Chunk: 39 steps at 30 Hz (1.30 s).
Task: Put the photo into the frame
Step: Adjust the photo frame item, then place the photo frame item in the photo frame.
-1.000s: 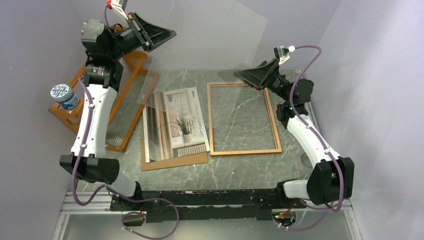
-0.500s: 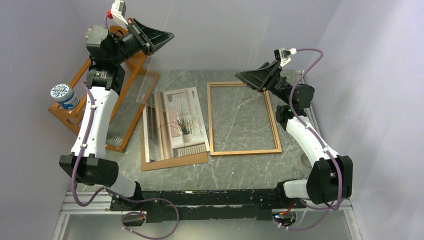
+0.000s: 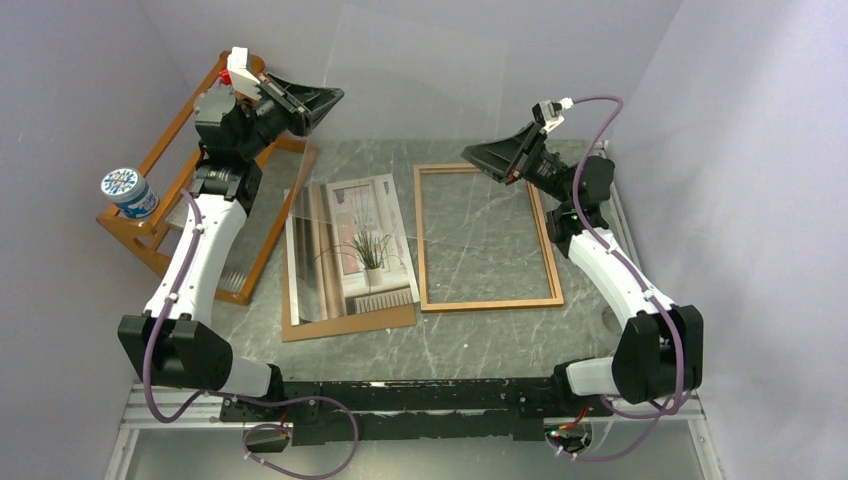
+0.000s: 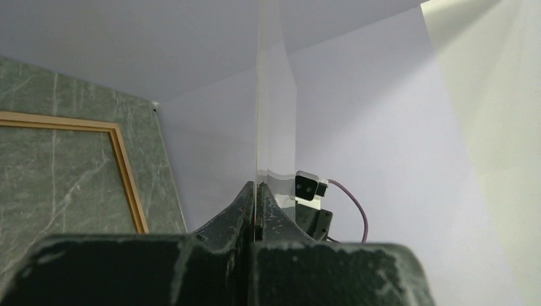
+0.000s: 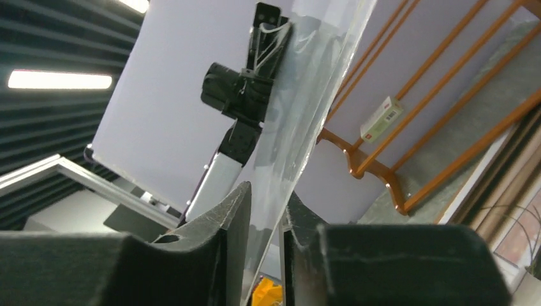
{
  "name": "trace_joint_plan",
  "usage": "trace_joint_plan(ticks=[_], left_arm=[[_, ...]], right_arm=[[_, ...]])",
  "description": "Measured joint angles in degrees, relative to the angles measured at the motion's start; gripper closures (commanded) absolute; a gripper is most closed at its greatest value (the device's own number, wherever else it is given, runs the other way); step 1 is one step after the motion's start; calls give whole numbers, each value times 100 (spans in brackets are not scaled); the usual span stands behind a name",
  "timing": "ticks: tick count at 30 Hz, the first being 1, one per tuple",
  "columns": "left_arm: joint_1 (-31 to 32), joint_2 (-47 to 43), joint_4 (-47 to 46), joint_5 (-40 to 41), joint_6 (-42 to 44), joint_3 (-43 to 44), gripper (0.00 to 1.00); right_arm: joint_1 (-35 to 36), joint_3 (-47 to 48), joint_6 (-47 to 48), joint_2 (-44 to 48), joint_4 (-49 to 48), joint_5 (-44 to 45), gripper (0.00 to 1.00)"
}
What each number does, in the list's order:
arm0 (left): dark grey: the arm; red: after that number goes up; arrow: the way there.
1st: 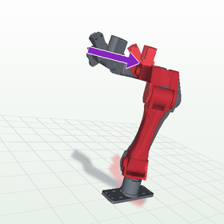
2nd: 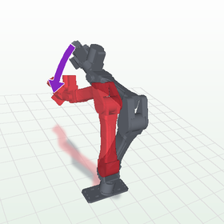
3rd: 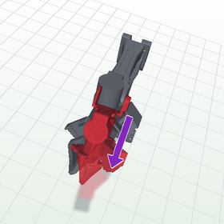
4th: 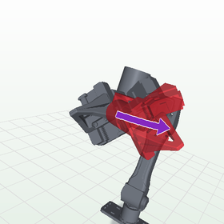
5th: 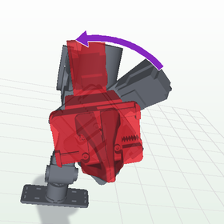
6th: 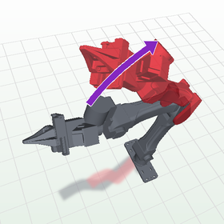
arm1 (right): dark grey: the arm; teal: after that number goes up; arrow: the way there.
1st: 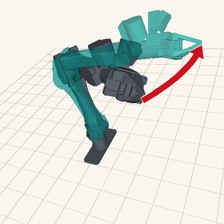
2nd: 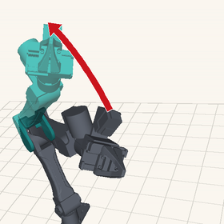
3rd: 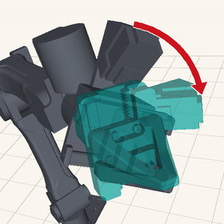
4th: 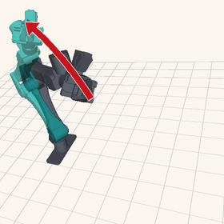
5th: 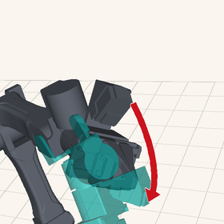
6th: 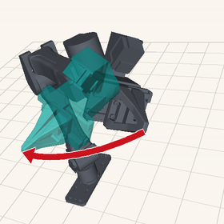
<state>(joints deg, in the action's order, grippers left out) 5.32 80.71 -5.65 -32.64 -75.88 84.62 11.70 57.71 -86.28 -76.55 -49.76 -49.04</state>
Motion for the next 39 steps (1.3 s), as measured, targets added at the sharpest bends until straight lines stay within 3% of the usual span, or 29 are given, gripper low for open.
trace_joint_plan(ticks=[2,3,5,7,9,12,17,22,30,39], left_arm=[[0,-22,-83,33,4,-63,96],[0,-48,-118,61,13,-120,90],[-2,-136,-151,103,42,-271,71],[-20,-236,-120,122,155,-422,43],[-37,-356,22,162,310,-564,21],[-66,-531,570,304,702,-688,7],[-105,-595,1856,625,1589,-728,6],[-125,107,2752,538,2422,-758,10],[-46,1781,3211,-85,3012,-876,12],[437,2776,3202,-431,3329,-317,15]], right_arm=[[4,48,129,-13,354,55,90],[7,70,192,-26,514,70,94],[9,105,297,-55,835,79,100],[4,116,431,-87,1145,79,100],[-13,116,588,-118,1464,57,100],[-72,120,907,-175,1985,-81,100],[-332,238,1698,-350,2968,-393,100],[-608,737,3101,-807,4393,-741,100],[-1281,1390,5012,-1626,6660,-918,100],[-1749,1718,6220,-1976,7818,-988,100]])
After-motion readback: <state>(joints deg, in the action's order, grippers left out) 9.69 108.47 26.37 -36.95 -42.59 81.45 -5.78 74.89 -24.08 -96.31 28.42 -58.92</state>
